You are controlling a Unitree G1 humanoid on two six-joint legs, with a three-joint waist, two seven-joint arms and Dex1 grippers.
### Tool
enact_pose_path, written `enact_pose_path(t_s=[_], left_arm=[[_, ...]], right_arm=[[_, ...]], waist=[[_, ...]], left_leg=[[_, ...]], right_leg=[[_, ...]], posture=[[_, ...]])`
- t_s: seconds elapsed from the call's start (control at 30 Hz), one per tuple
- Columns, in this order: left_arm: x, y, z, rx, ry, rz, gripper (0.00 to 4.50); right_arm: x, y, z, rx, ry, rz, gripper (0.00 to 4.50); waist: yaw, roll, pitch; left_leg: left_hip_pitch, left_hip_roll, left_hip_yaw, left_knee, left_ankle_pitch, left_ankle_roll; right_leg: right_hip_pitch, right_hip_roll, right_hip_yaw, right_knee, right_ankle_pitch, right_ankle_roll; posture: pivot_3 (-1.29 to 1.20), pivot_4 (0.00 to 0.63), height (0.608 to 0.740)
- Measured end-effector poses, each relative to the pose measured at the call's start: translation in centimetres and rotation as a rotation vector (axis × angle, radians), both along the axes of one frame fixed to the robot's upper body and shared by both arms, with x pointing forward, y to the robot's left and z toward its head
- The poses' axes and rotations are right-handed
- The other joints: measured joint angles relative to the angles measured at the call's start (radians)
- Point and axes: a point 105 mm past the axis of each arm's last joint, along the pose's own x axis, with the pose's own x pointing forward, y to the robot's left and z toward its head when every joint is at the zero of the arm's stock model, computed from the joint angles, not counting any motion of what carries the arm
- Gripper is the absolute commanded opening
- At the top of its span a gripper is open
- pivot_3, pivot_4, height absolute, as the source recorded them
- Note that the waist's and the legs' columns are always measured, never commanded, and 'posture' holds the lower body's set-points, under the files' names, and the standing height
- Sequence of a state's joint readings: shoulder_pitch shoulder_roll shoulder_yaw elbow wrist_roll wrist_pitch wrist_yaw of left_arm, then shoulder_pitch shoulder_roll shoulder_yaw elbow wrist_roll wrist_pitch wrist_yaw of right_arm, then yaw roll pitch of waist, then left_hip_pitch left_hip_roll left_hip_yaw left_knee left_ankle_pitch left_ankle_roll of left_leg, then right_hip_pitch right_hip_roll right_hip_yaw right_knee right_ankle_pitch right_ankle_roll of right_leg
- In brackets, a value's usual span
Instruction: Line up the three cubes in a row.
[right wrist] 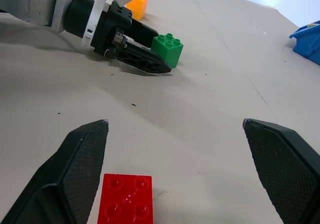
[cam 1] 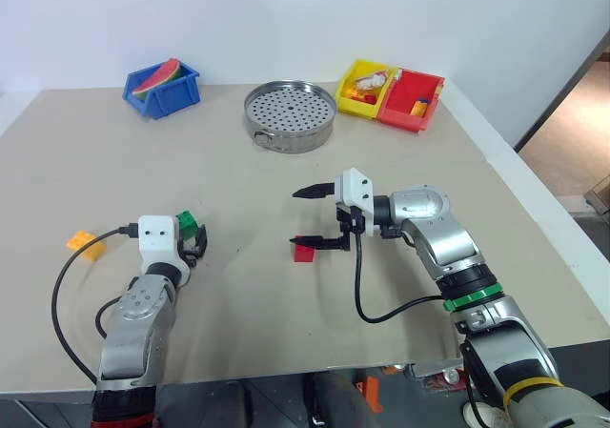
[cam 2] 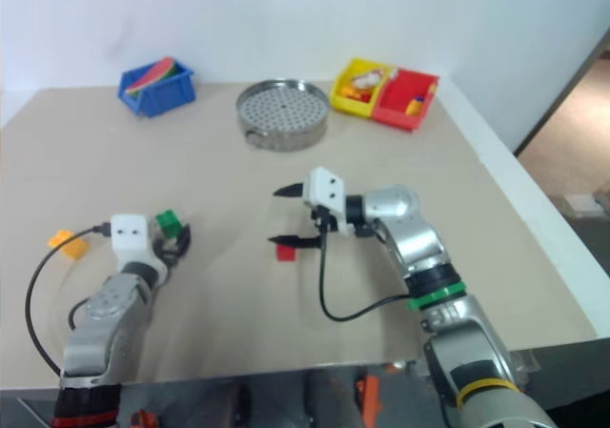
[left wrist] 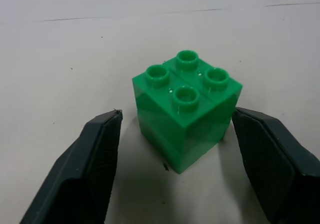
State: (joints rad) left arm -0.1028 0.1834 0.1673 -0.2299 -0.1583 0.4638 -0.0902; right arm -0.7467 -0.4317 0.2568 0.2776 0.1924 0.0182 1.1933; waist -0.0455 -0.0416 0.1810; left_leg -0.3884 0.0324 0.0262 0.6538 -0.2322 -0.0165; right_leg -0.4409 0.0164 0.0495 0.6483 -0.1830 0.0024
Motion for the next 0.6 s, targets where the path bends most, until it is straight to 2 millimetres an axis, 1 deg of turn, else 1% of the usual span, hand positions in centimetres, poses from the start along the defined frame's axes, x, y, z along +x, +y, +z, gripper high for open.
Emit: enact_pose_path(t_s=[0.03,0.07,0.1,0.13,0.17,0.6], left_arm=[[0.02,-0.02,0.01,0.000,0.000,-0.003,3.49],[0.04,-0.04,0.00,-0.001,0.001,-0.005,2.95],[0.04,-0.04,0.00,-0.001,0.001,-0.005,2.74],[0.06,-0.05,0.00,-0.001,0.001,-0.005,2.32],[0.07,-0.05,0.00,-0.001,0.001,-0.005,2.05],[0.14,-0.02,0.06,0.005,0.001,-0.007,2.05]], right_arm=[[0.00,0.00,0.00,0.000,0.000,0.000,4.50],[0.00,0.00,0.00,0.000,0.000,0.000,4.50],[0.00,0.00,0.00,0.000,0.000,0.000,4.50],[0.01,-0.01,-0.01,-0.001,0.000,-0.001,4.50],[0.01,-0.01,-0.01,-0.001,0.000,-0.001,4.50],[-0.03,-0.45,-0.50,-0.010,0.011,-0.012,4.50]], waist=[[0.000,0.000,0.000],[0.000,0.000,0.000],[0.000,0.000,0.000],[0.000,0.000,0.000],[0.000,0.000,0.000],[0.000,0.000,0.000]], left_leg=[[0.000,0.000,0.000,0.000,0.000,0.000],[0.000,0.000,0.000,0.000,0.000,0.000],[0.000,0.000,0.000,0.000,0.000,0.000],[0.000,0.000,0.000,0.000,0.000,0.000],[0.000,0.000,0.000,0.000,0.000,0.000],[0.000,0.000,0.000,0.000,0.000,0.000]], right_leg=[[0.000,0.000,0.000,0.000,0.000,0.000],[0.000,0.000,0.000,0.000,0.000,0.000],[0.000,0.000,0.000,0.000,0.000,0.000],[0.000,0.000,0.000,0.000,0.000,0.000],[0.000,0.000,0.000,0.000,0.000,0.000],[0.000,0.000,0.000,0.000,0.000,0.000]], posture=[[0.00,0.150,0.740],[0.00,0.150,0.740],[0.00,0.150,0.740],[0.00,0.150,0.740],[0.00,0.150,0.740],[0.00,0.150,0.740]])
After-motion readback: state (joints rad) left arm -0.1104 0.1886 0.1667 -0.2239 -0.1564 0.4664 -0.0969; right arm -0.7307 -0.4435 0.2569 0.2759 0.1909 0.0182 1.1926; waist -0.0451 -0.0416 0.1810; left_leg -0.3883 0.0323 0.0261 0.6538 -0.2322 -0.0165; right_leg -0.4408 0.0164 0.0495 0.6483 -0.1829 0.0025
